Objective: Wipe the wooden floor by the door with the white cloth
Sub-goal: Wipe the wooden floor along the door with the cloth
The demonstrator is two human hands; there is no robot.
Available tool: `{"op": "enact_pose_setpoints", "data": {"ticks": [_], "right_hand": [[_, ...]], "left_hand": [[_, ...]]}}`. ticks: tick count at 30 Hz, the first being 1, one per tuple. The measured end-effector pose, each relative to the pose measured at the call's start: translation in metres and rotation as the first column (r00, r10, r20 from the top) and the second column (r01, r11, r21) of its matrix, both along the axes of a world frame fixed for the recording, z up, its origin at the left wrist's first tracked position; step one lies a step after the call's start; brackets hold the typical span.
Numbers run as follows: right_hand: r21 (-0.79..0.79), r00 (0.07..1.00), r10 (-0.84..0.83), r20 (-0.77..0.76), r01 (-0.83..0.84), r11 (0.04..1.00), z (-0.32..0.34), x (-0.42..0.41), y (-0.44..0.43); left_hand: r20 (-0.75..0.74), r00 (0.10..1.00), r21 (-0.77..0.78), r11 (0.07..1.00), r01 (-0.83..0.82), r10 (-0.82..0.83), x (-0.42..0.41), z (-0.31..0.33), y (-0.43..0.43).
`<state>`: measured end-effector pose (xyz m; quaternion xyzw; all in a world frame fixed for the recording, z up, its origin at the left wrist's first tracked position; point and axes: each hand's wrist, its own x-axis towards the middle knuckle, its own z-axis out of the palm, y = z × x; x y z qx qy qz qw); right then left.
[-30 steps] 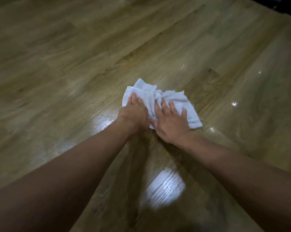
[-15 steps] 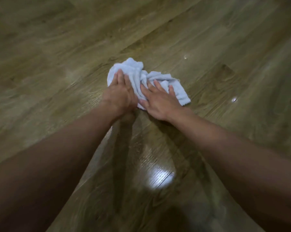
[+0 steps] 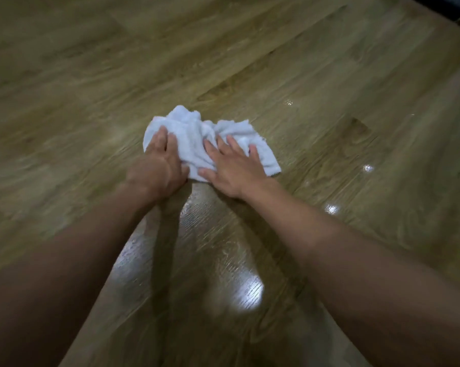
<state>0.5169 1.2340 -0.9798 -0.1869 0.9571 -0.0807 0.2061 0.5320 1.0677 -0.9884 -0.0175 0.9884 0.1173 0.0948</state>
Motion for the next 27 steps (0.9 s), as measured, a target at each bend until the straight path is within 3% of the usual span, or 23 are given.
{"op": "enact_pose_setpoints", "data": {"ticks": [4,8,11,15,18,20,22,23,25,27], "right_hand": [[0.009,0.996,-0.092,0.006,0.092,0.996,-0.003,0.001,-0.02],[-0.103,0.989,0.031,-0.146,-0.046,0.994,-0.007,0.023,0.016],[-0.262,0.978,0.015,-0.207,-0.07,0.962,-0.008,0.023,0.042],[-0.141,0.945,0.08,-0.316,-0.13,0.981,0.0,0.018,0.037],[-0.168,0.933,0.08,-0.351,-0.147,0.975,0.011,0.021,0.032],[-0.21,0.931,0.137,-0.339,-0.217,0.953,0.011,0.033,0.027],[-0.277,0.929,0.191,-0.317,-0.283,0.918,0.006,0.048,0.024],[-0.367,0.946,0.142,-0.291,-0.247,0.897,0.004,0.053,0.025],[-0.628,0.982,-0.155,-0.108,0.053,0.776,0.004,0.052,0.032],[-0.761,0.87,-0.474,0.138,0.399,0.511,0.006,0.039,0.045]], "left_hand": [[0.03,0.999,-0.008,0.999,-0.041,0.041,-0.025,0.005,-0.006],[-0.104,0.993,0.139,0.987,0.076,-0.062,0.022,-0.002,-0.028],[-0.226,0.947,0.05,0.968,0.246,-0.229,0.051,-0.01,-0.051],[-0.296,0.912,-0.035,0.957,0.287,-0.284,0.044,-0.001,-0.056],[-0.407,0.912,-0.023,0.999,0.04,-0.046,0.039,0.017,-0.058],[-0.458,0.875,0.175,0.981,-0.083,0.156,0.034,0.032,-0.057],[-0.484,0.833,0.365,0.927,-0.087,0.269,0.027,0.047,-0.042],[-0.509,0.822,0.404,0.914,-0.033,0.254,0.024,0.054,-0.029],[-0.509,0.858,0.384,0.91,0.157,0.066,0.026,0.063,0.005],[-0.421,0.861,0.261,0.87,0.418,-0.287,0.039,0.061,0.038]]}}
